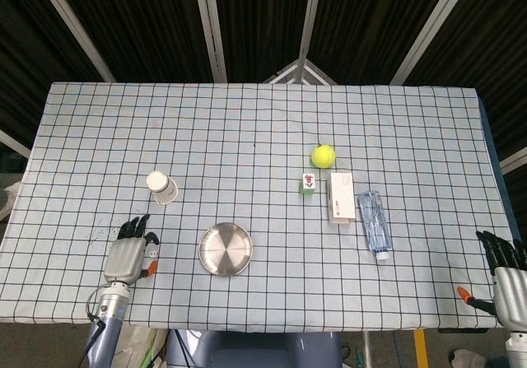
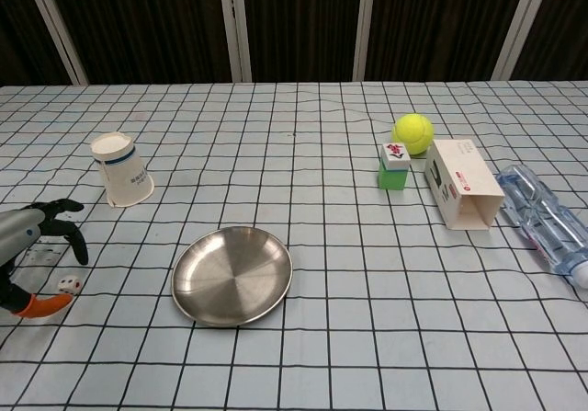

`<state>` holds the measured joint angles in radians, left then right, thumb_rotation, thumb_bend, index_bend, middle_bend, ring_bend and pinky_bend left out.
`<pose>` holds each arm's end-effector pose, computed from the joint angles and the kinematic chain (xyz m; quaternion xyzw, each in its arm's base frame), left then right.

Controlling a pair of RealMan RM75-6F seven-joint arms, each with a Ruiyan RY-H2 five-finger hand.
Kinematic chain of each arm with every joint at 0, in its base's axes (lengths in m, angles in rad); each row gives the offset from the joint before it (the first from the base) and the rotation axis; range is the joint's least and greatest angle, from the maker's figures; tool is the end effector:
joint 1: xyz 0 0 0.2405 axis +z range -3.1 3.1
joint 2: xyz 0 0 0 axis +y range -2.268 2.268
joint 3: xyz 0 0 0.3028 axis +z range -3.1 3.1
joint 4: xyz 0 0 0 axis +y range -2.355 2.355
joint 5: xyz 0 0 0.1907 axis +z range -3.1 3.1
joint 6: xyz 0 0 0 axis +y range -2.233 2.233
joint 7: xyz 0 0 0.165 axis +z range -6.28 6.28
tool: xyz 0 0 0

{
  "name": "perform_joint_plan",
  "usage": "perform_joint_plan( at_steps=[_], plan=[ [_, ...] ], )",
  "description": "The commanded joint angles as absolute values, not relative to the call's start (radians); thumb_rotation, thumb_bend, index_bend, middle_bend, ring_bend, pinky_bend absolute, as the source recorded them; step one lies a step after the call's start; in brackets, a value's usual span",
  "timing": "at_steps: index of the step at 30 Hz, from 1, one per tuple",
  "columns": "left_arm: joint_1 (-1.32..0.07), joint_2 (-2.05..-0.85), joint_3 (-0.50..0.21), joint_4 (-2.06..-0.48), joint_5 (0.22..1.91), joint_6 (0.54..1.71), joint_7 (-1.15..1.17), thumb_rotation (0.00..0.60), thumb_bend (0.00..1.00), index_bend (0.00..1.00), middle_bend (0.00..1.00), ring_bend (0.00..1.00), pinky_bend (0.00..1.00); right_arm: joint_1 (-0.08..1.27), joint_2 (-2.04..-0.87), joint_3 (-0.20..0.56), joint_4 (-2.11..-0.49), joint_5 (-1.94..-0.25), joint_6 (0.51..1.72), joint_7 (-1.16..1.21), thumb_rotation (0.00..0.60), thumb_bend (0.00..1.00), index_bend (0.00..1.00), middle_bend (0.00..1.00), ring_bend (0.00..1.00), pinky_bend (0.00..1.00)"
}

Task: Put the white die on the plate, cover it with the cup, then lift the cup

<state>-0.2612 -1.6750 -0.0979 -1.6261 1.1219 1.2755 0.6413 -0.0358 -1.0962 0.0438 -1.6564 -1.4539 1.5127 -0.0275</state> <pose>-0.2785 0.2455 -0.0226 -0.6437 -0.4687 -0.2865 0.5328 -0.3656 -0.1593 0.2074 0.5530 -0.4238 0.3489 0.6268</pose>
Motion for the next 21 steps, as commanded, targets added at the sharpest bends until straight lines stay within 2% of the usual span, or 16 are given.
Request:
perform_joint_plan(
  at_steps=[1,10,15,21],
  plan=[
    [-0.264,-1.677,-0.096,-1.625,1.12,1.279,0.649,0.6,0.42,0.4,0.03,0.0,0.06,-0.037,-1.096,0.043,-1.657,-1.453,1.513,-0.028,0.6,0.04,0.11,0.12,0.12,0.04],
    [-0.267,-1.682,-0.09,-1.619,1.101,1.284,0.665,0.6,0.42,0.41,0.03,0.0,0.06,-0.038,-1.095,0.044,-1.66,-1.451,1.514,-0.028,0.6,0.04,0.11,0.12,0.12,0.04],
    [-0.268,-1.685,-0.084,-1.616,1.098,1.284,0.662,0.6,0.49,0.42,0.03,0.0,0.06,-0.036,-1.096,0.043,-1.659,-1.451,1.511,-0.029,0.6,0.04,0.11,0.12,0.12,0.04],
    [-0.27,-1.693,-0.081,-1.603,1.1,1.287,0.66,0.6,0.5,0.42,0.04,0.0,0.06,-0.036,-1.097,0.042,-1.659,-1.451,1.508,-0.03,0.6,0.04,0.11,0.12,0.12,0.04]
  ],
)
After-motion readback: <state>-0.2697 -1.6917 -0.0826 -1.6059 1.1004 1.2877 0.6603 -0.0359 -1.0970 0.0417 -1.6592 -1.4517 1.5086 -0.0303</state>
